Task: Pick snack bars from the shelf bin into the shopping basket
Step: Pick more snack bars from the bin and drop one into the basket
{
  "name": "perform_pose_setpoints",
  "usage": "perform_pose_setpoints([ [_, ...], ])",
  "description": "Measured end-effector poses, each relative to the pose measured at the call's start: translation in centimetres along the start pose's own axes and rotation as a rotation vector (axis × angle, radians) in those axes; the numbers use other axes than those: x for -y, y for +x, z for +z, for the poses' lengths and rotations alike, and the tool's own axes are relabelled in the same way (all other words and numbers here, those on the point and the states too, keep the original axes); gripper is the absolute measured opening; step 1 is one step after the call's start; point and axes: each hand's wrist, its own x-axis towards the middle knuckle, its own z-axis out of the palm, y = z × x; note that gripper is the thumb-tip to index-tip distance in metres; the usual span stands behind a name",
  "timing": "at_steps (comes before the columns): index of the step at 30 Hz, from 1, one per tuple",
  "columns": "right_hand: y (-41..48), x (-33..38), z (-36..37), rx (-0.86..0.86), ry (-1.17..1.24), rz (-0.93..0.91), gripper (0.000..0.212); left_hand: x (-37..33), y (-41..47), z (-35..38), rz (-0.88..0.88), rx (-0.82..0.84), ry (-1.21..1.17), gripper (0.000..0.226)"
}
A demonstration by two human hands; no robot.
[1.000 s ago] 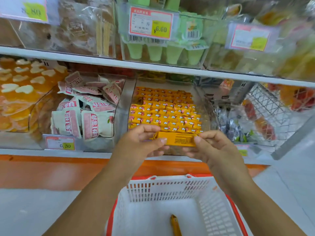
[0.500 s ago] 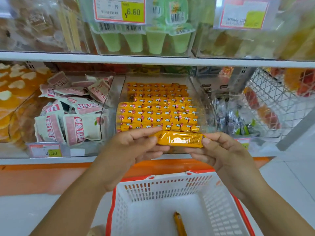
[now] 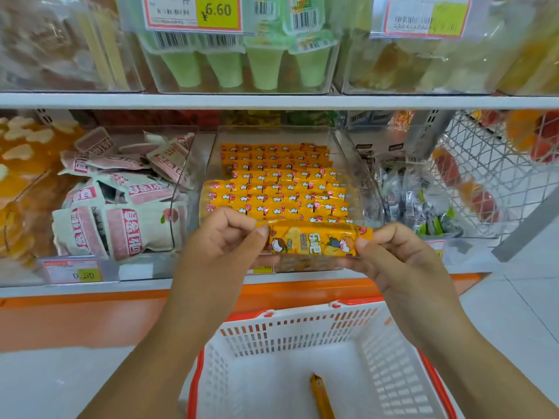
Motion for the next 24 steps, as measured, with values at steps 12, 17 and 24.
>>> perform_pose_setpoints([
  [12,0.07,0.13,0.01,0.02,-0.012,-0.051,0.044,0.0,0.22,-0.32,-0.051,0.075,-0.078,0.021],
  [17,0.4,-0.14,-0.27,0.082,0.0,-0.018,0.053,0.38,0.48,-0.69,-0.08,0.103,-0.047,0.027],
  [24,0.56,0.26,-0.28,0.091,0.195,0.065,0.026,0.35,0.46,-0.71,-0.116,0.123,-0.168,0.02],
])
